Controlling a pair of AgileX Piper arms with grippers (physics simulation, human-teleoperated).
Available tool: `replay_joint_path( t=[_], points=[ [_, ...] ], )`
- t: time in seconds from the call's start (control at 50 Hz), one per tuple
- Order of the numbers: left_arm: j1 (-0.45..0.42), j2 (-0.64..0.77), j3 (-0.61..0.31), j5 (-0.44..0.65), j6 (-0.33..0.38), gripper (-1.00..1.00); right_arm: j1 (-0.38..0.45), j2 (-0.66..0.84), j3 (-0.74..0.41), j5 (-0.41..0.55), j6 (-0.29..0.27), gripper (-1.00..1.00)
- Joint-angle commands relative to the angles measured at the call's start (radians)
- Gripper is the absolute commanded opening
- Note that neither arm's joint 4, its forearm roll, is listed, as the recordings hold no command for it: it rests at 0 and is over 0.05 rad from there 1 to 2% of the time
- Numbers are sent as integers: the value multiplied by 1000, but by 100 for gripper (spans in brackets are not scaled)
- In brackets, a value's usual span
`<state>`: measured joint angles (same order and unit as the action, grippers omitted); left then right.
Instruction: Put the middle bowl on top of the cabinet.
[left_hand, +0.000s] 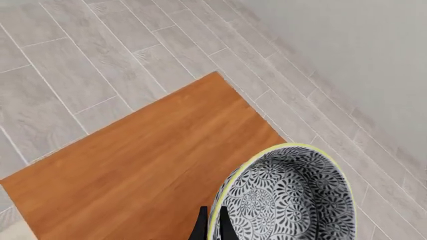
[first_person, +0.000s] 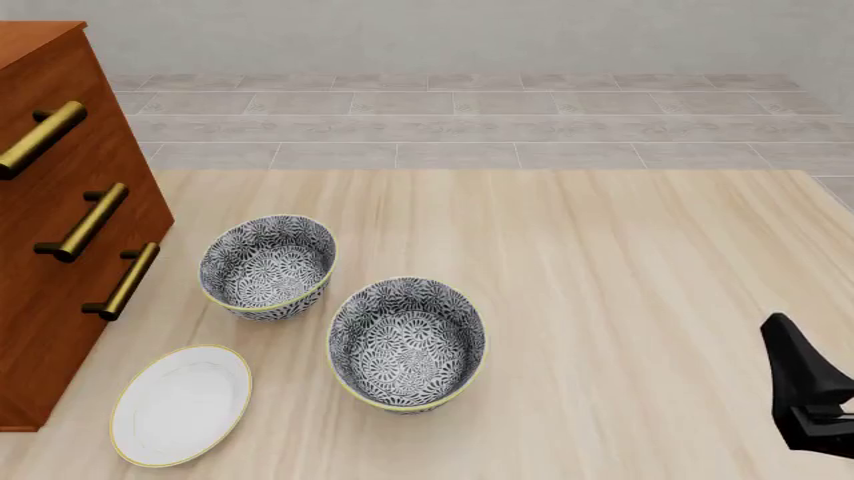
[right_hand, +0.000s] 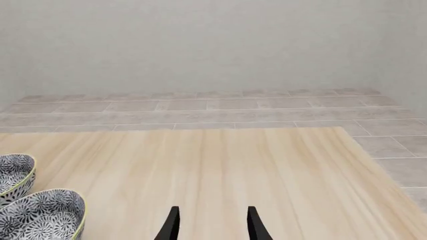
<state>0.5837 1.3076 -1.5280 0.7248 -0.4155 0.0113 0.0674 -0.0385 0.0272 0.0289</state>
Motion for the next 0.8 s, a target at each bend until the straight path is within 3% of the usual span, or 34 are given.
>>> replay_joint_path(
  t=[0.02,0.8],
  points=[
    [25,-28,36,-18,-33,-100,1,-3,-3,4,0,100],
    [60,-44,187,-113,-130,-100,6,25,-7,-20,-4,100]
  ],
)
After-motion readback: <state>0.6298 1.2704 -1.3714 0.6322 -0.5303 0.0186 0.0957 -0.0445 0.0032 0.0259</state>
